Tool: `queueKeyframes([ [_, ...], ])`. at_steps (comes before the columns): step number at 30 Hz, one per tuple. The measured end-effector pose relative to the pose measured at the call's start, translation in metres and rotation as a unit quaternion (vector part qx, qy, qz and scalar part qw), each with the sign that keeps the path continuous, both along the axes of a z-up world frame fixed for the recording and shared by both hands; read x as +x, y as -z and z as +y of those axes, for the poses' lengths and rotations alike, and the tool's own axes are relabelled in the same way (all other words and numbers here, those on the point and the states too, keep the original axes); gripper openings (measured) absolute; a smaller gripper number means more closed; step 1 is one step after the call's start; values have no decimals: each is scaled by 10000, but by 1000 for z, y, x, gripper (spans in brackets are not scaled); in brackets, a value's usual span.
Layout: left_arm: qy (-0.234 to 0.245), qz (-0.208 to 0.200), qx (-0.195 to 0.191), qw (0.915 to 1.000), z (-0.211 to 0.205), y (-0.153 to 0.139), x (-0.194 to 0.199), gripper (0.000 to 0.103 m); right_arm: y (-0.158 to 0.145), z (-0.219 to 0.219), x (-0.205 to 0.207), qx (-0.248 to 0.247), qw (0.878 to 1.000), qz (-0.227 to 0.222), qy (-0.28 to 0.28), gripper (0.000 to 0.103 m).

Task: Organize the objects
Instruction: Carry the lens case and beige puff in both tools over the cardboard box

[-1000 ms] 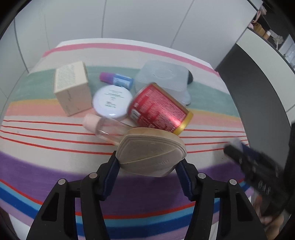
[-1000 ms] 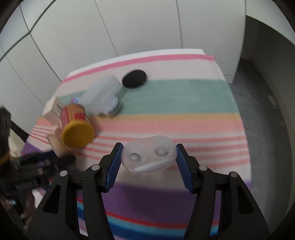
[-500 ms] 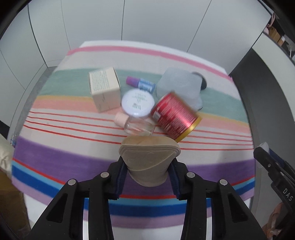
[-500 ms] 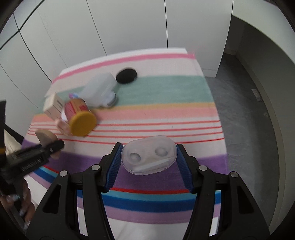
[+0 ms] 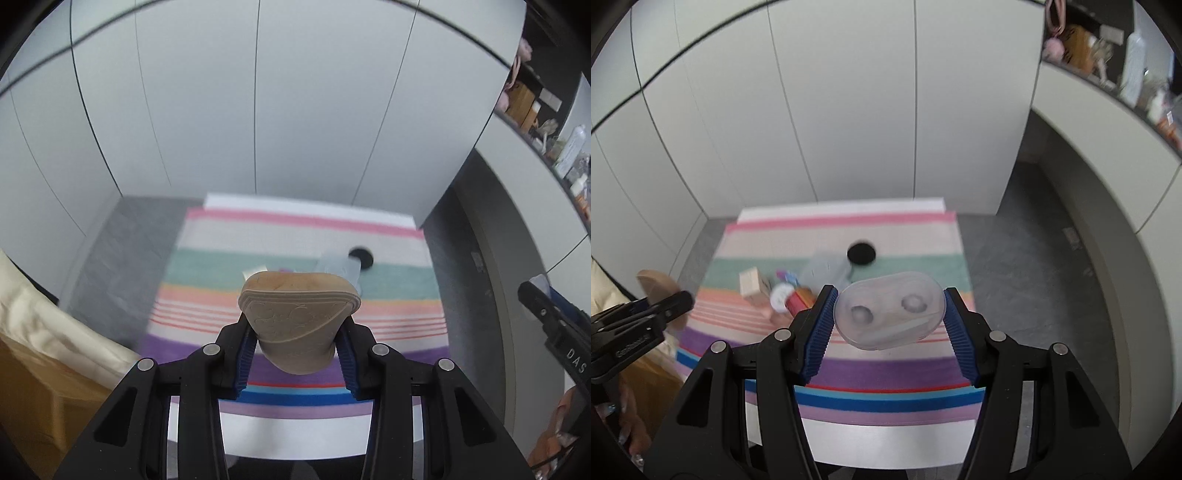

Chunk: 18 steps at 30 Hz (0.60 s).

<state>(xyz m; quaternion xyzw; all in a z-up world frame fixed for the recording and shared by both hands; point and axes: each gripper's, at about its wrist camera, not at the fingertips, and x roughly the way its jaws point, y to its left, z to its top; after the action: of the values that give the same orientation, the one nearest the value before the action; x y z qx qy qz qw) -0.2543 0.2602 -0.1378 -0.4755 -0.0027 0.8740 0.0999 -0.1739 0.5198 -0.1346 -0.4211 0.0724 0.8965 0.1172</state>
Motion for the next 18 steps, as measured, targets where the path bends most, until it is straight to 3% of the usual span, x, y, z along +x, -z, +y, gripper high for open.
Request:
queueKeyframes([
  [4, -48, 314, -56, 9995, -18, -65, 14, 41, -58, -5, 16, -8, 9997, 231, 63, 60],
  [8, -99, 396, 88, 9991, -33, -110, 30, 41, -110, -13, 34, 4, 9987, 508, 99, 60],
  [11, -135, 388, 252, 9988, -47, -133, 43, 41, -139, -28, 43, 229, 9979, 612, 31, 60],
  [14, -202, 604, 106, 9979, -56, -154, 54, 41, -159, -50, 52, 464, 9966, 665, -173, 60],
  [18, -162, 581, 98, 9981, -58, -160, 64, 41, -172, -68, 63, 420, 9960, 688, -375, 60],
])
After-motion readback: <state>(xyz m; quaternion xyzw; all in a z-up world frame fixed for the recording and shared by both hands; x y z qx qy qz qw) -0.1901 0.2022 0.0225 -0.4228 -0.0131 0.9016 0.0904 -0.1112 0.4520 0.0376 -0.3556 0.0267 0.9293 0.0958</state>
